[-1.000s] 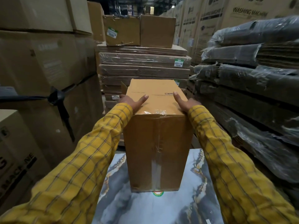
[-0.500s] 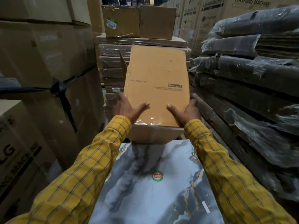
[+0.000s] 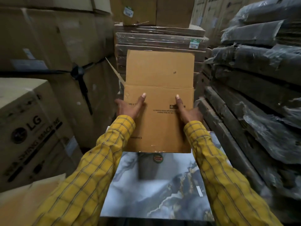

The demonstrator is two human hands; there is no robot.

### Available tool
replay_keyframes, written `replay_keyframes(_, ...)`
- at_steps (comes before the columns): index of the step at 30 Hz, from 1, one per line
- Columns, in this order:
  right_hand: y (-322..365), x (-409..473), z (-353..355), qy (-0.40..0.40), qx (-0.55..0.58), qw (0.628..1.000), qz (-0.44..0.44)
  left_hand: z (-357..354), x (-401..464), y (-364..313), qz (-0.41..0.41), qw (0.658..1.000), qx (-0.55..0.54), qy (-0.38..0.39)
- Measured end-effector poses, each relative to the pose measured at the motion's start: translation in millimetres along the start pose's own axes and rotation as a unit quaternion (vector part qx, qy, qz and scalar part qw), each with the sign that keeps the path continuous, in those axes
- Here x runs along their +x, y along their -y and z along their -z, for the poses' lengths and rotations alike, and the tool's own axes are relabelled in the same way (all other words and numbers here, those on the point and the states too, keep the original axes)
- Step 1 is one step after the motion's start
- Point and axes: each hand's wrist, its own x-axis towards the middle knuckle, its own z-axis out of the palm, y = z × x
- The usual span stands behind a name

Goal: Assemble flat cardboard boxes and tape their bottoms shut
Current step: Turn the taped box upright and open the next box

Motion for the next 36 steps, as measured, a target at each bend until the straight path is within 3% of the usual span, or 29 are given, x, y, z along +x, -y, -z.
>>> replay_keyframes(7,-22.3,-39.7,32.2,0.106,-0.063,0.991,-0.053,-0.3,-36.9,23.6,0.138,0.987,-0.08,0.001)
replay_keyframes(14,-108.4,-84.6,18.1,0.177,-0.065,0.978,-0.093,-20.8,-86.9,107.1,0.209,0.978,-0.021,-0.02)
replay_keyframes(19,-166.6,-110.1,5.8,0.186,-0.045,0.977,-0.096,-25.0,-125.8,169.3,0.202,0.974,-0.101,-0.01)
replay_keyframes(25,-187.5,-119.1,1.1,0.207,-0.045,0.974,-0.08,-23.1,-141.4,185.4,0.177,0.977,-0.109,-0.042)
replay_keyframes(27,-183.0,-121.9,3.1,0.195,-0.027,0.978,-0.065,-22.1,-143.6,180.8,0.142,0.985,-0.059,-0.081)
replay_keyframes(29,-176.6,-120.6,6.0,0.179,0.002,0.983,-0.041,-20.4,-141.5,176.4,0.051,0.989,0.017,-0.14)
replay_keyframes(31,-166.1,-115.8,10.8,0.177,0.048,0.983,-0.003,-15.0,-137.6,169.7,-0.061,0.98,0.116,-0.151)
replay_keyframes(33,-150.3,-106.8,17.6,0.183,0.092,0.977,0.057,-9.5,-131.5,160.5,-0.208,0.942,0.234,-0.12)
replay_keyframes(36,-112.4,-82.9,34.8,0.252,0.145,0.953,0.085,-7.6,-125.1,145.3,-0.403,0.834,0.374,-0.054)
